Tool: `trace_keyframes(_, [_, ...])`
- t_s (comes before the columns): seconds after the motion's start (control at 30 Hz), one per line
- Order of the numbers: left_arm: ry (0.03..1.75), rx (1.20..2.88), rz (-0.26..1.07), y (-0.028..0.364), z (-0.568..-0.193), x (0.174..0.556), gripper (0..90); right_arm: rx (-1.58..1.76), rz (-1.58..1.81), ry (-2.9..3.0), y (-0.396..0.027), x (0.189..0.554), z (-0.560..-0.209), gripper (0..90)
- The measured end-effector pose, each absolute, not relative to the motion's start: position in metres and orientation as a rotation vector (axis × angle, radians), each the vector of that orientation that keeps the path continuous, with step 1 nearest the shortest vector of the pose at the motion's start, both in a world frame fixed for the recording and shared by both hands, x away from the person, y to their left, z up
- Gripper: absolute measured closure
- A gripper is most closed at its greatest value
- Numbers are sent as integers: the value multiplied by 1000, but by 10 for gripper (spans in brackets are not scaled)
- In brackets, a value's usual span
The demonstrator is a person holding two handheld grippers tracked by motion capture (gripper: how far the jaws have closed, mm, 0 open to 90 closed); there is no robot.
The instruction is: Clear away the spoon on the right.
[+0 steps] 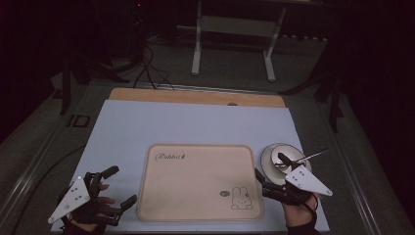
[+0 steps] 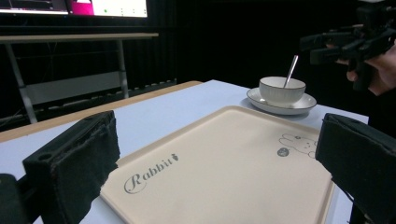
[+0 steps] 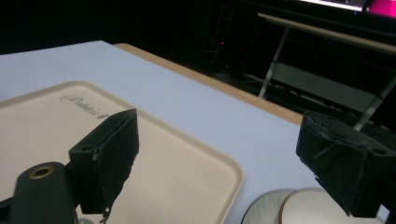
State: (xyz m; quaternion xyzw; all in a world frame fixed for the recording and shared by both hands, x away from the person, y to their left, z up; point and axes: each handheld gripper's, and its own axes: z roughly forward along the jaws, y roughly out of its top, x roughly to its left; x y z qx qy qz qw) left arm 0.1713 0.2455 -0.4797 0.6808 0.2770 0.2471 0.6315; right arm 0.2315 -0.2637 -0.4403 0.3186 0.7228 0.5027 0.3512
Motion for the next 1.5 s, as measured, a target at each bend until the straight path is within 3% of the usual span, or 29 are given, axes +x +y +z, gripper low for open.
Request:
trace_keyframes(0.67, [630, 1561, 563, 246, -480, 171, 0, 852, 1377, 1799, -287, 261, -405, 113])
trace_keyframes(1.5, [623, 1557, 565, 246, -479, 171, 0, 1066, 1285, 1649, -362, 298, -391, 107])
